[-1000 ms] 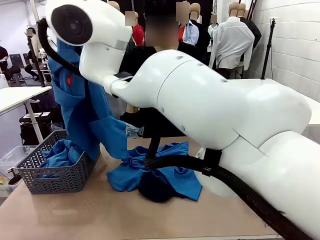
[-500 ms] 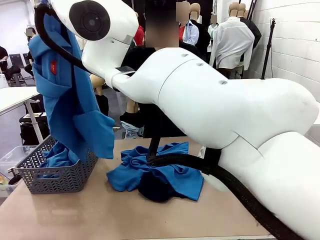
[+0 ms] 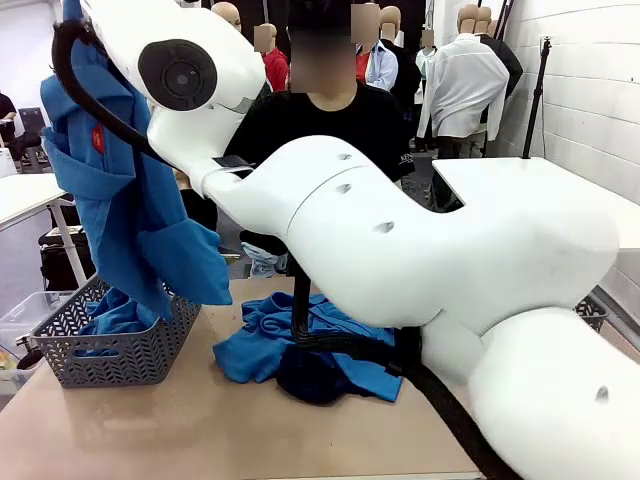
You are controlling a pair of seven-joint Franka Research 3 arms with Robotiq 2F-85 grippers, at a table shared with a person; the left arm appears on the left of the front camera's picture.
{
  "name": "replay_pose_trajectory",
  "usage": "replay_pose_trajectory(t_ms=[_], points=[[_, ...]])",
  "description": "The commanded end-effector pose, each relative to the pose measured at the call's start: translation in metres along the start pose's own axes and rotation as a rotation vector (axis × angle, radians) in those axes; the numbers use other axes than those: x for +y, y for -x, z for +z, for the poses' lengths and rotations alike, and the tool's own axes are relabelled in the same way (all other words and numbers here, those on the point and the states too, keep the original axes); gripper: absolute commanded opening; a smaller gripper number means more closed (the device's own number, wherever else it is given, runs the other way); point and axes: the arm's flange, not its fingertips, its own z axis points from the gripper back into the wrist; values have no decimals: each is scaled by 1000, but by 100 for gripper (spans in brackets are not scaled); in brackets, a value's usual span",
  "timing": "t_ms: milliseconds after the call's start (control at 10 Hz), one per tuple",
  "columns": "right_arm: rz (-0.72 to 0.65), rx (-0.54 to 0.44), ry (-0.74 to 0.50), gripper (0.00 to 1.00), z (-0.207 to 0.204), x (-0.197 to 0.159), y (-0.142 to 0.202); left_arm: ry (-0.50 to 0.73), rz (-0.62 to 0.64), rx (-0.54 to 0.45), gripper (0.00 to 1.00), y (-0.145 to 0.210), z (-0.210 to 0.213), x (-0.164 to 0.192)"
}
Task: Sort the tops and bottoms.
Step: Sort the clothes according to human instructions.
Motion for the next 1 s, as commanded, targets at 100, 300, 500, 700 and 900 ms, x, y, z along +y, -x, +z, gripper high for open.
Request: replay_pose_trajectory(t_ms=[100,300,500,700,900], points=[[-153,-48,-189,0,-247,-29,82,-10,-19,-4,100,3,1,2],[-139,-34,-145,0,-258,-49,87,-10,-19,-4,100,3,1,2],[-143,-43,-21,0,-264,-87,76,-10,-19,-4,100,3,1,2],[-85,-39,-39,0,4,-32,3,-10,-19,-4,100,3,1,2],[-85,-39,-39,0,4,-32,3,-10,-19,-4,100,3,1,2]])
